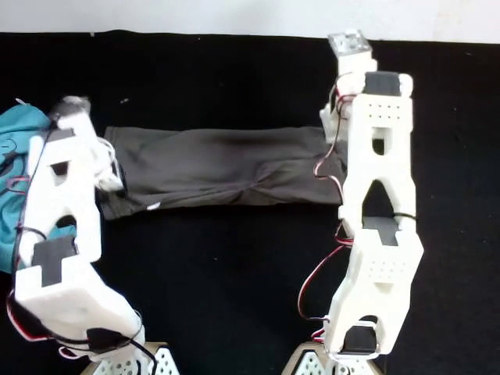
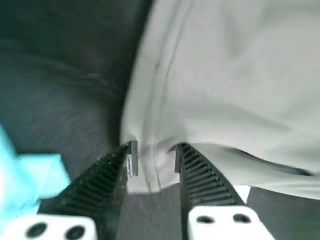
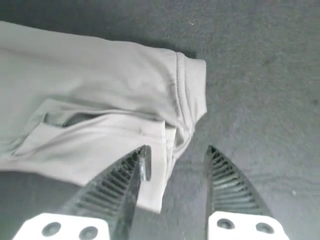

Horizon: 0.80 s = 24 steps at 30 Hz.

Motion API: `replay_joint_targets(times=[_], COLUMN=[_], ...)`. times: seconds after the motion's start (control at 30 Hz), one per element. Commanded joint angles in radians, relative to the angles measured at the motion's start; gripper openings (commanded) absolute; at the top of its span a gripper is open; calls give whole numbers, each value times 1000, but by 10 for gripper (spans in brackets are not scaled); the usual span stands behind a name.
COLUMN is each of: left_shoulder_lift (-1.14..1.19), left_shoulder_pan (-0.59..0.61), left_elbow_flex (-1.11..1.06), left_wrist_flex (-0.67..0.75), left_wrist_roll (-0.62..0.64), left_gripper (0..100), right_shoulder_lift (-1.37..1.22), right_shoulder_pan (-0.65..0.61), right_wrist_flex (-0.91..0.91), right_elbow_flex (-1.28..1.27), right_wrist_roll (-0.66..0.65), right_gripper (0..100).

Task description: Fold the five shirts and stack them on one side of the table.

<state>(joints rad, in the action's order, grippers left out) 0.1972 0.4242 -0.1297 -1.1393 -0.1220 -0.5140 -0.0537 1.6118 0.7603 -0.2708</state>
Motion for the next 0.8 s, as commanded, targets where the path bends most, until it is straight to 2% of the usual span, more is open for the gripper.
replay_joint_targets(times=[0.0, 0.13, 0.3, 0.6, 0.7, 0.77], left_shoulder_lift=[-59, 77, 367, 832, 934, 984], left_shoulder_pan=[28, 45, 42, 44, 38, 33], left_elbow_flex=[209, 403, 671, 1152, 1294, 1379], left_wrist_flex=[-132, -198, -267, -405, -488, -535], left_wrist_roll=[25, 25, 29, -5, -71, -78], left_gripper=[195, 285, 280, 280, 216, 73], right_shoulder_lift=[10, 30, 134, 363, 421, 460], right_shoulder_pan=[8, 13, 10, 62, 81, 84], right_wrist_flex=[111, 154, 154, 113, 70, 48], right_elbow_flex=[117, 143, 51, -302, -392, -446], right_wrist_roll=[9, 15, 17, 11, 9, 11], right_gripper=[176, 176, 176, 176, 176, 176])
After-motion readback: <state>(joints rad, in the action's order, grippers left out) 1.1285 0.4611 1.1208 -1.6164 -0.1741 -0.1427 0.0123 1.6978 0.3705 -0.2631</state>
